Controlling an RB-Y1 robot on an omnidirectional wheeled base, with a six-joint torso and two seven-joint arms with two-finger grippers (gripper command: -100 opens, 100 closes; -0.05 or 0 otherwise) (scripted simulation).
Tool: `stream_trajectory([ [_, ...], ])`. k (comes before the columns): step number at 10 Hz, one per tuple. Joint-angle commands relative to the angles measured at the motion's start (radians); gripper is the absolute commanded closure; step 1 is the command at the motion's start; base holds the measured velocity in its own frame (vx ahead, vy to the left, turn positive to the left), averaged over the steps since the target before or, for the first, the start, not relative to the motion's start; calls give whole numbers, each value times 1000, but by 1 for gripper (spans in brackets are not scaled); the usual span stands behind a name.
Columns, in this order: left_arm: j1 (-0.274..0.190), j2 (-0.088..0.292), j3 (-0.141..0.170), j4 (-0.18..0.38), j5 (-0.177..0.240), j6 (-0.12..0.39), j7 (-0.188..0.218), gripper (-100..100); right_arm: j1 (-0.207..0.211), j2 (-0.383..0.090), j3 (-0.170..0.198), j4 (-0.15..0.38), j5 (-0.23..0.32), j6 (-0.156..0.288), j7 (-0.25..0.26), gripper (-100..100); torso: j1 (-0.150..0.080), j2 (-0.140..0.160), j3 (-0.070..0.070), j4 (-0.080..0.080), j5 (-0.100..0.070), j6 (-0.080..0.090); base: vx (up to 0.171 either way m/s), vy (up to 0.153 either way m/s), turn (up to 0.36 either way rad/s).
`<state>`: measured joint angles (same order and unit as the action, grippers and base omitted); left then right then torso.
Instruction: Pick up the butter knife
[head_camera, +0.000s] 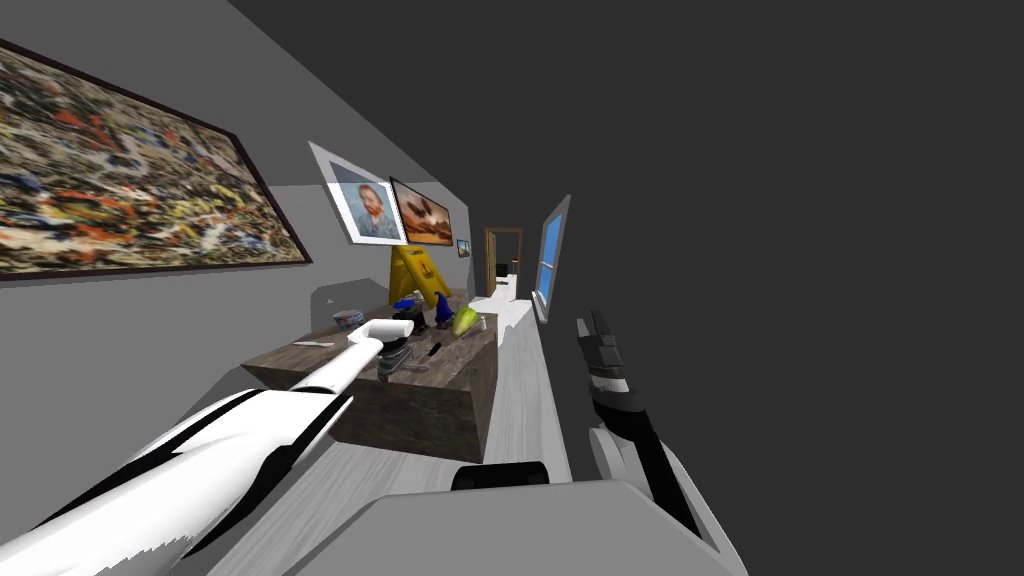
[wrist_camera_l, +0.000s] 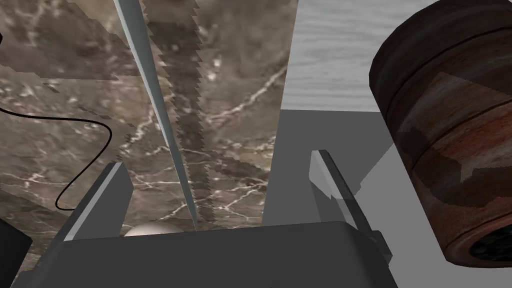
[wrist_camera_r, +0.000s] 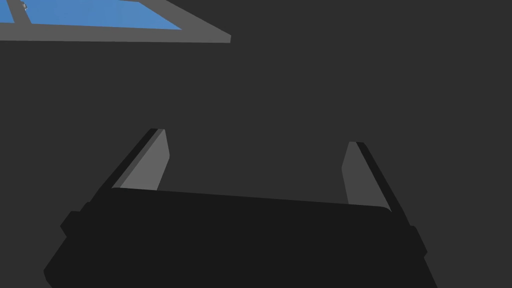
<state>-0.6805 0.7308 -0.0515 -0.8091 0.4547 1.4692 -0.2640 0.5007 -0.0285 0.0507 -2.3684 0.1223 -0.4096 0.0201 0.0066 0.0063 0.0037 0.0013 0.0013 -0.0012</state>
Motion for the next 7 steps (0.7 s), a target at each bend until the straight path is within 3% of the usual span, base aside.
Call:
stream_trajectory([
  [1, -10, 9, 18, 8, 20, 39, 7, -100, 0, 0, 0, 0, 0, 0, 0, 0, 0, 0, 0, 0, 0, 0, -100, 73, -26],
  [4, -24, 18, 42, 16, 55, 98, 15, -100, 0, 0, 0, 0, 0, 0, 0, 0, 0, -1, -1, 0, 0, 0, -79, 94, -21],
  [7, -35, 15, 57, 16, 95, 151, 17, -100, 0, 0, 0, 0, 0, 0, 0, 0, 4, -4, -2, -1, 1, 0, -40, 147, -28],
])
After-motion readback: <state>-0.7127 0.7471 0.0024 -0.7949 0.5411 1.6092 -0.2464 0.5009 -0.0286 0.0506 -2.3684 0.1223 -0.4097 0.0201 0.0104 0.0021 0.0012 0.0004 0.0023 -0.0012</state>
